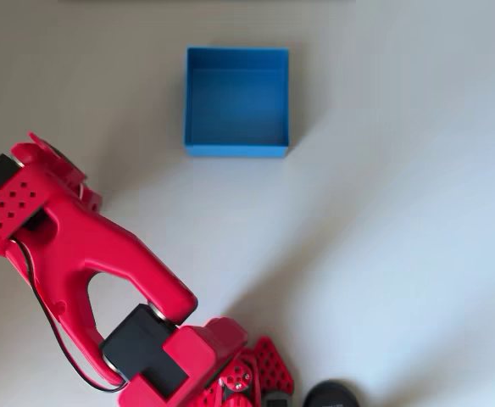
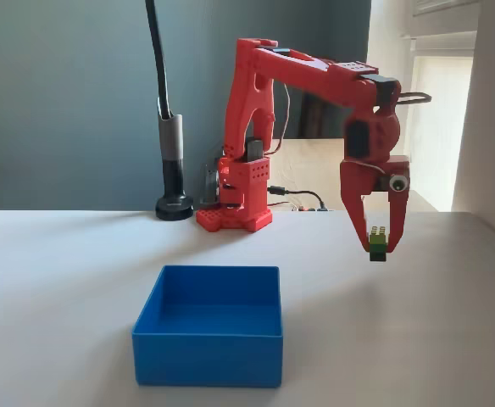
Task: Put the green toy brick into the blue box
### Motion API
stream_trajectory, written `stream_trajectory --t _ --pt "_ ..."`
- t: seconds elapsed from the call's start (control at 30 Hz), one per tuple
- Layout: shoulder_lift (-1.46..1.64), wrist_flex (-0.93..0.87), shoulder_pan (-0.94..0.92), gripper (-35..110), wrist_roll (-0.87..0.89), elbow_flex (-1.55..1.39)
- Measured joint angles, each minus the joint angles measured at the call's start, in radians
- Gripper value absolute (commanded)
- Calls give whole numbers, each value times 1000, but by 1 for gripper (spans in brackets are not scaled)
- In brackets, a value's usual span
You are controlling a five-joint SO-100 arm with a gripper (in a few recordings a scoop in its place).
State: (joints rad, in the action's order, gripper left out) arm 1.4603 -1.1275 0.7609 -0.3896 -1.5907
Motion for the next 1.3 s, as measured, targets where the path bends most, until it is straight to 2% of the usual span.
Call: stream_trajectory --t 0.23,0.5,1.0,1.3 --pt "138 21 -25 0 103 5" --pt "256 110 -163 0 143 -31" --pt "270 133 -549 0 149 -31" --pt "270 167 -719 0 161 -31"
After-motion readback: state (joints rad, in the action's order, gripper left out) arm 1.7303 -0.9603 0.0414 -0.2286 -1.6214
